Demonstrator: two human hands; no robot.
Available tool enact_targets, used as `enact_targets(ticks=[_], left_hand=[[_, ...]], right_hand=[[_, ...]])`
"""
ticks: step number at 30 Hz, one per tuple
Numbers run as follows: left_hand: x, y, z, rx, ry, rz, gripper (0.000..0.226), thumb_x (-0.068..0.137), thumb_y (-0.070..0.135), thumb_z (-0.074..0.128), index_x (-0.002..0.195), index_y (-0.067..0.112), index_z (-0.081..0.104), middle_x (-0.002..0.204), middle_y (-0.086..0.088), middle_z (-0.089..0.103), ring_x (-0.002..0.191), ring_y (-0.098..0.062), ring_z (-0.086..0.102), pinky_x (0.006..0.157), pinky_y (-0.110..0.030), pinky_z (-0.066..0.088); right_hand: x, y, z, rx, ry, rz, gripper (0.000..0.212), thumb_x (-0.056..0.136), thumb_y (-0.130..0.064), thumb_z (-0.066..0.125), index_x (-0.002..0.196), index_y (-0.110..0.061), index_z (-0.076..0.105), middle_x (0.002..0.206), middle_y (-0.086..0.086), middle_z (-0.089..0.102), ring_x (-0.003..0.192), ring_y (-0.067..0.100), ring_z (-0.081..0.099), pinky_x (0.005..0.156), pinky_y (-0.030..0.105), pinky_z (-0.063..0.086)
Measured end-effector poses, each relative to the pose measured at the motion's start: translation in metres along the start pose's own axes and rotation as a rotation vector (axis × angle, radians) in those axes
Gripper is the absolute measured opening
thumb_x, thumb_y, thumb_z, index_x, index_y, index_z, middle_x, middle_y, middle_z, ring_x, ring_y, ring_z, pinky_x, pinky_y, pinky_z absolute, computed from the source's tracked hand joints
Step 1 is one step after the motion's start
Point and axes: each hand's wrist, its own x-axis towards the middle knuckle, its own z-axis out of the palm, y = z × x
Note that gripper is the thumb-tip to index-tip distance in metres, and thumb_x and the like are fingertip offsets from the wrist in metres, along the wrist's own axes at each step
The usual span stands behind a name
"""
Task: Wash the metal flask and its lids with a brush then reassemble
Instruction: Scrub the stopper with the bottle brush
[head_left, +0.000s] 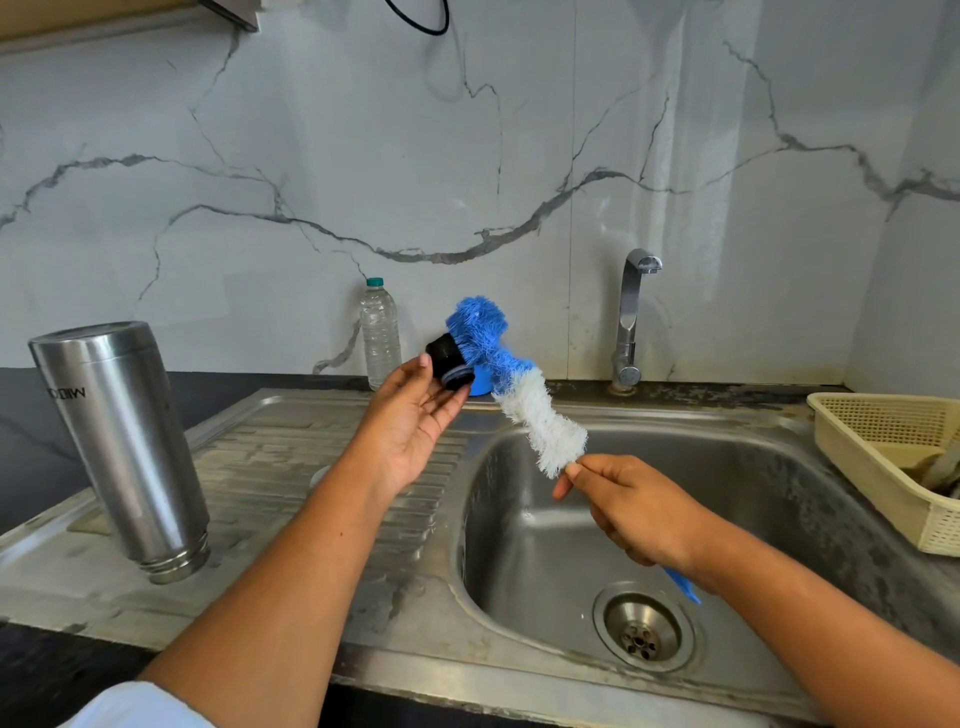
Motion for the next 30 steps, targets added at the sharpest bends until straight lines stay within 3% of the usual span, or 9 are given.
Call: enact_targets(ticks=[6, 10, 15, 20, 25, 30], left_hand=[[-0.007, -0.001, 0.009, -0.083, -0.039, -0.067, 0.025, 0.101, 0.018, 0.061, 0.116, -0.002, 0.064, 0.119, -0.024, 0.073, 0.111, -0.030, 0.073, 0.093, -0.040, 0.061], [-0.007, -0.005, 0.010, 0.011, -0.087, -0.066, 0.032, 0.102, 0.016, 0.061, 0.126, -0.004, 0.060, 0.123, -0.024, 0.071, 0.113, -0.030, 0.072, 0.091, -0.037, 0.062], [0.002, -0.005, 0.000, -0.012, 0.034, 0.030, 0.025, 0.100, 0.017, 0.063, 0.118, 0.000, 0.065, 0.120, -0.021, 0.073, 0.108, -0.026, 0.074, 0.091, -0.035, 0.062], [-0.002, -0.009, 0.002, 0.095, -0.031, -0.012, 0.023, 0.099, 0.014, 0.064, 0.116, -0.001, 0.063, 0.114, -0.019, 0.075, 0.103, -0.025, 0.076, 0.085, -0.033, 0.063], [0.004, -0.003, -0.003, 0.070, 0.061, 0.093, 0.029, 0.097, 0.010, 0.066, 0.123, 0.000, 0.061, 0.120, -0.018, 0.073, 0.107, -0.025, 0.074, 0.095, -0.038, 0.060], [-0.003, -0.013, 0.004, 0.310, -0.066, 0.044, 0.020, 0.096, 0.002, 0.065, 0.116, 0.003, 0.063, 0.112, -0.016, 0.075, 0.096, -0.022, 0.077, 0.086, -0.034, 0.063]], right_hand=[[0.000, 0.000, 0.003, 0.068, -0.011, 0.005, 0.037, 0.108, -0.039, 0.042, 0.099, -0.017, 0.069, 0.059, 0.002, 0.029, 0.047, 0.013, 0.021, 0.042, 0.026, 0.017], [0.001, 0.000, 0.003, 0.065, -0.006, 0.012, 0.037, 0.109, -0.039, 0.041, 0.099, -0.018, 0.069, 0.058, 0.001, 0.030, 0.046, 0.013, 0.022, 0.042, 0.026, 0.018], [-0.001, -0.002, 0.004, -0.002, -0.049, -0.003, 0.037, 0.109, -0.036, 0.042, 0.096, -0.017, 0.070, 0.057, 0.003, 0.030, 0.046, 0.014, 0.023, 0.039, 0.024, 0.020], [-0.001, -0.004, 0.005, -0.039, -0.047, -0.014, 0.037, 0.109, -0.036, 0.041, 0.094, -0.018, 0.070, 0.056, 0.002, 0.032, 0.044, 0.014, 0.024, 0.039, 0.024, 0.022], [-0.003, -0.003, 0.003, -0.154, -0.068, -0.047, 0.037, 0.109, -0.035, 0.041, 0.094, -0.019, 0.070, 0.054, -0.001, 0.034, 0.042, 0.010, 0.028, 0.040, 0.018, 0.027], [0.000, -0.006, 0.004, -0.174, -0.024, -0.079, 0.037, 0.109, -0.036, 0.041, 0.092, -0.021, 0.070, 0.056, 0.001, 0.035, 0.042, 0.009, 0.030, 0.040, 0.016, 0.028]])
